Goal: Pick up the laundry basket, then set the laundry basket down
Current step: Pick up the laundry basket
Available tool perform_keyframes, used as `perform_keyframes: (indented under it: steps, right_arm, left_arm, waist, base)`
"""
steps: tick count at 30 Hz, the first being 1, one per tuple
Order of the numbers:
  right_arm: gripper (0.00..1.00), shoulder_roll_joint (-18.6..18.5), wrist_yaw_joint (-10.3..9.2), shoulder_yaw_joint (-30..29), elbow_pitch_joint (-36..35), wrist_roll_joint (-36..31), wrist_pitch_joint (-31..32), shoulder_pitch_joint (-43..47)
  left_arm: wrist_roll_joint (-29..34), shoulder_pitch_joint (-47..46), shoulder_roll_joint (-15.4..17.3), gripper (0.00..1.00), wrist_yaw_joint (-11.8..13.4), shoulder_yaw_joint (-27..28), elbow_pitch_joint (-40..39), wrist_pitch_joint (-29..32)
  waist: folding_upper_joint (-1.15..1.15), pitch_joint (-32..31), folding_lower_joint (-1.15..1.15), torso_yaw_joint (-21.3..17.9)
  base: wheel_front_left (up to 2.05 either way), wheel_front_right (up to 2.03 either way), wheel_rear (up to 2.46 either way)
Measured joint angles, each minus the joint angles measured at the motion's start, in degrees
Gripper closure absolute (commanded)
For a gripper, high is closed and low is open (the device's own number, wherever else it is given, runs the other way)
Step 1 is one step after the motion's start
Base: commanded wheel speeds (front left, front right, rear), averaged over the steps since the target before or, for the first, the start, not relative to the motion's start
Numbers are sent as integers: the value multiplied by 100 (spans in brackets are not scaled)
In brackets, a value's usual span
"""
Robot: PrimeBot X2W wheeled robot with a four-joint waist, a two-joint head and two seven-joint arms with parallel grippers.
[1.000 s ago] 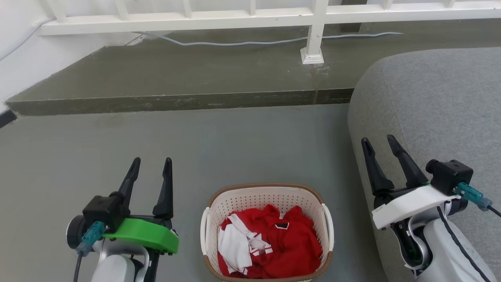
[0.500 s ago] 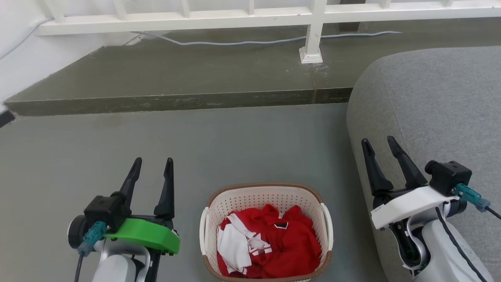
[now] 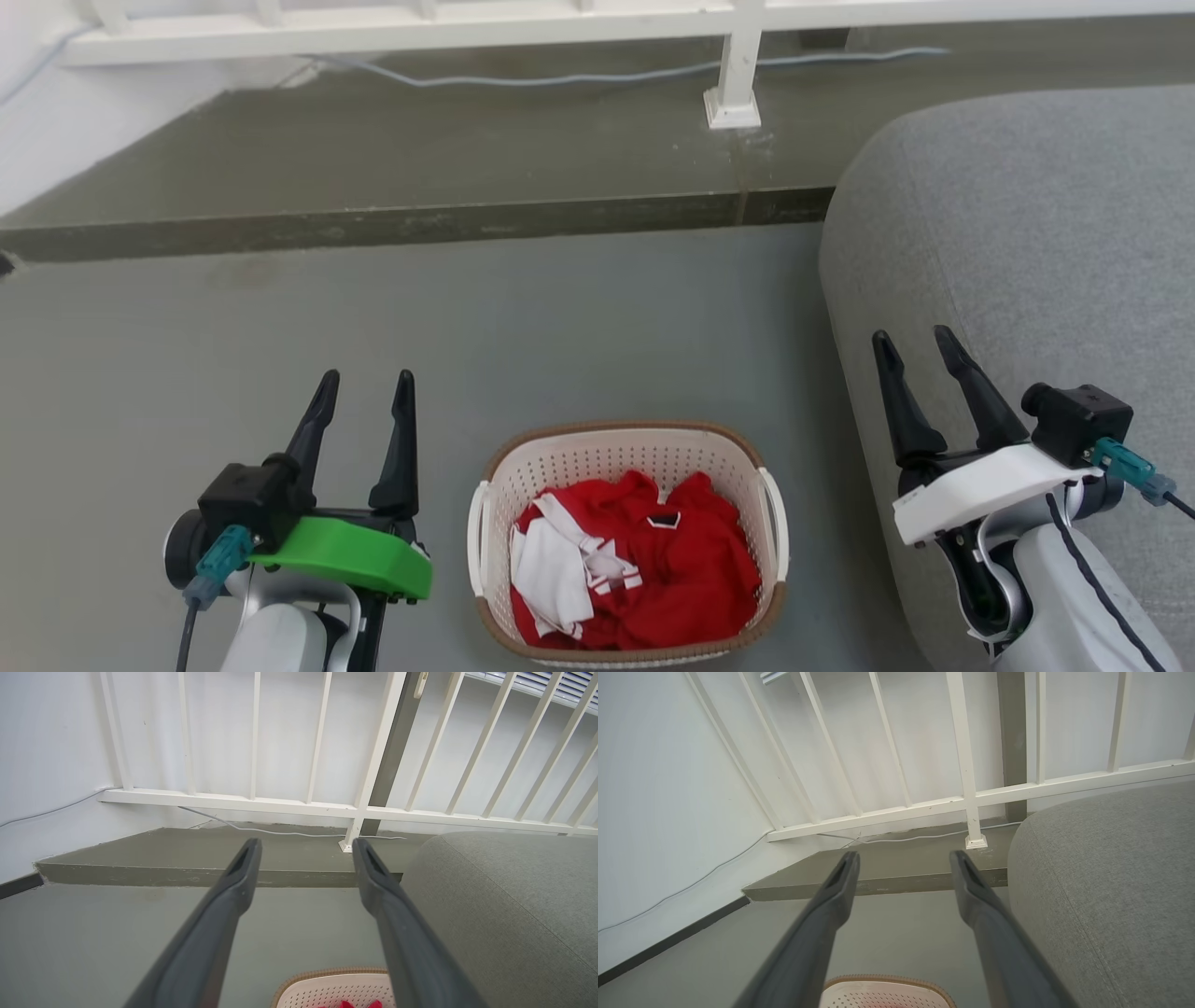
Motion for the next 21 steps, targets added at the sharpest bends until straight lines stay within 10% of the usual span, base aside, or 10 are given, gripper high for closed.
perform_keyframes:
  steps: [21]
  right_arm:
    - [0, 12, 57, -183, 681, 221, -8, -482]
  left_arm:
    - [-189, -783, -3, 0, 73, -409, 291, -4]
  waist:
    - [0, 1245, 0, -6]
  base:
    - [0, 0, 0]
